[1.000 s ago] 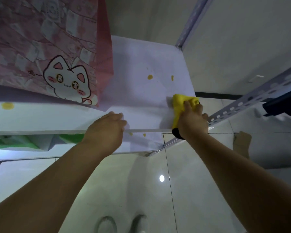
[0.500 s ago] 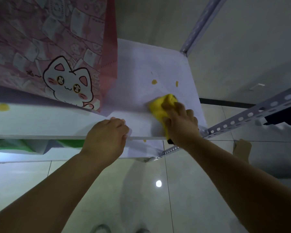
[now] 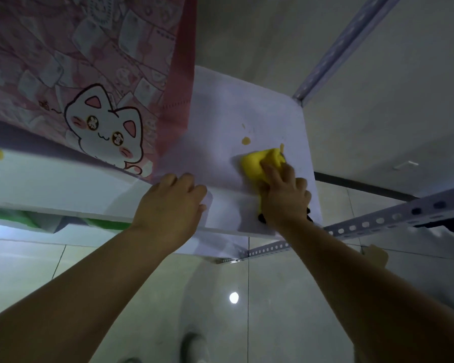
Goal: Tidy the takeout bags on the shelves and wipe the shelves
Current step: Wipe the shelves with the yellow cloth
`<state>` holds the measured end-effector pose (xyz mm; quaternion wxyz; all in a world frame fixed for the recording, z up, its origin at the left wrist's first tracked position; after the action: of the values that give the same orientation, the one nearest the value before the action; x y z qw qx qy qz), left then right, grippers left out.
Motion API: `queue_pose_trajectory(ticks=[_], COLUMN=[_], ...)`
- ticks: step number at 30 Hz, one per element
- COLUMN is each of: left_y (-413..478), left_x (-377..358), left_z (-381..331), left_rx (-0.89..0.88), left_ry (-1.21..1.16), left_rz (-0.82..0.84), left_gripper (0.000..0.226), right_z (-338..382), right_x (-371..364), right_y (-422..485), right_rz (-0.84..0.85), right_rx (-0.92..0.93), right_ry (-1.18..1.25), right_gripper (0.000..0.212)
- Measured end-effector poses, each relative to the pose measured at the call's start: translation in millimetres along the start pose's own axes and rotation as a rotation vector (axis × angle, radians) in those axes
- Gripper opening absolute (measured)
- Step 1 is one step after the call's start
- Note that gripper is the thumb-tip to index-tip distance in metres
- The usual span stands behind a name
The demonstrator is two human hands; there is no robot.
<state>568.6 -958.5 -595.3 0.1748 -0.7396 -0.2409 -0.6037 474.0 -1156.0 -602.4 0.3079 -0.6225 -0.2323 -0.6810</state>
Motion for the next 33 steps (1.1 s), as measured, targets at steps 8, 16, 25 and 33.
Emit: queue_pose_trajectory(ticks=[8, 16, 25, 33], left_y=[12, 14, 10, 11], left_x=[-6, -8, -4, -9], left_z=[0, -6, -6, -4], left_rx=[0.039, 0.096, 0.095, 0.095], left_ry=[-0.130, -0.161, -0.182, -0.174], left_rz=[-0.113, -0.119, -0.165, -0.193], left_gripper=[0.027, 0.038, 0.038, 0.035], right_z=[-22, 42, 18, 70], right_x=[15, 3, 6, -1], right_y=[99, 53, 97, 110], right_rz=[-0.049, 0.017, 0.013, 0.010], right_rx=[-0.461, 0.240, -0.038, 0.272], right_ry=[0.165, 0.079, 0.235, 0.061], right_gripper=[0.048, 0.047, 0.047, 0.048])
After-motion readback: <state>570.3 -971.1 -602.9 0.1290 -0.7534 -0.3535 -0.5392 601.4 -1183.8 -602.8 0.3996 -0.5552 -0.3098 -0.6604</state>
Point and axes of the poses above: each hand's wrist, its own y-axis towards the middle knuckle, its own x-axis out of the back of the hand, z = x × y, the point moved 3 cm from there along y, towards the middle knuckle, and after that the axes turned 3 degrees about y, right-handed, at the moved point
